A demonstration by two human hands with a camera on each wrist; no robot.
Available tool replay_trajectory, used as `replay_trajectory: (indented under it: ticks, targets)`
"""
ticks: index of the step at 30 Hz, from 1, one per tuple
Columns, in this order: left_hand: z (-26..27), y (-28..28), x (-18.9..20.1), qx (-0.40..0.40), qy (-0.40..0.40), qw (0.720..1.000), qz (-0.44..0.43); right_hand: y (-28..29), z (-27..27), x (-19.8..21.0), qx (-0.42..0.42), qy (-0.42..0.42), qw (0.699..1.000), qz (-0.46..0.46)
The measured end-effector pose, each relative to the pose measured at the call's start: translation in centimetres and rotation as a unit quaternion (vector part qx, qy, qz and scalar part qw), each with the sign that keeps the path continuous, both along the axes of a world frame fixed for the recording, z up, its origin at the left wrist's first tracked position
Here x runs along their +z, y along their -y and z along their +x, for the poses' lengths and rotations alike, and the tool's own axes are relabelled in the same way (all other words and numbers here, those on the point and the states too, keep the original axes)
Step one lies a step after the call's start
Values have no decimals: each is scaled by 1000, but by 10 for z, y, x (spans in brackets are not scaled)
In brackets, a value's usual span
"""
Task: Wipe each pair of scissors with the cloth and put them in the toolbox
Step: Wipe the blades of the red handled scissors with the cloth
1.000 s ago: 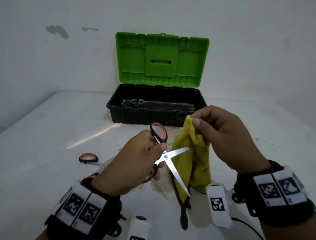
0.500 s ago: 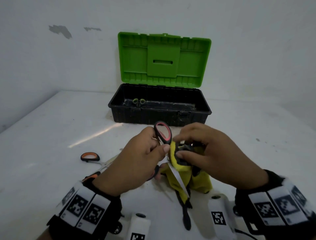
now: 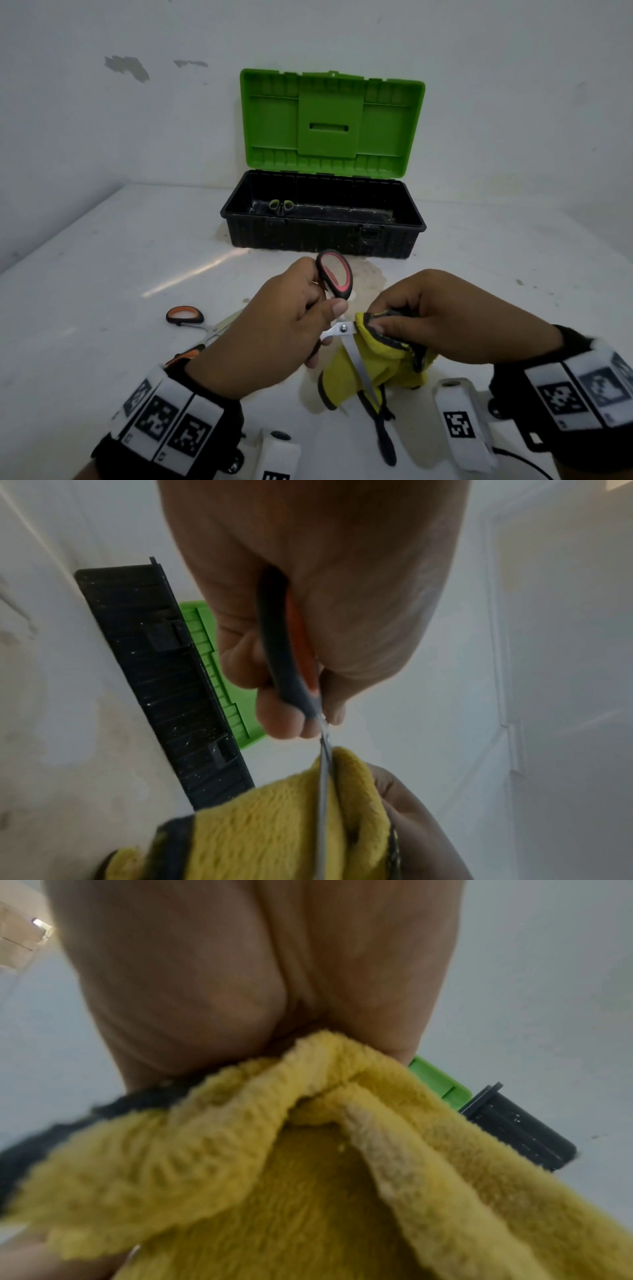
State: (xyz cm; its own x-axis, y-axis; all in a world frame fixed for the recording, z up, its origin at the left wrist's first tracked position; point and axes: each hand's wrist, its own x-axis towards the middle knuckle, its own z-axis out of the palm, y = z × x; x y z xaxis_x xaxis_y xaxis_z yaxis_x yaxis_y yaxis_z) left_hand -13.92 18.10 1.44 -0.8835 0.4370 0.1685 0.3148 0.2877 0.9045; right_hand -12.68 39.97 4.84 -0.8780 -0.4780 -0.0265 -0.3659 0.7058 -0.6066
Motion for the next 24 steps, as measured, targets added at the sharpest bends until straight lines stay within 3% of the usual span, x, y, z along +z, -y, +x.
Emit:
replay_trajectory:
  ticks: [8,12,24]
  targets:
    - [1,-10,-11,21,-39,999,-3,17,-5,-1,9,-48,999,14]
    - [0,-1,-8,23,-15,1000,12,15,-5,-3,18,-38,999,-6]
    - [-5,13,-5,61,3,995,75,-29,2,2,-72,-43,995,-60]
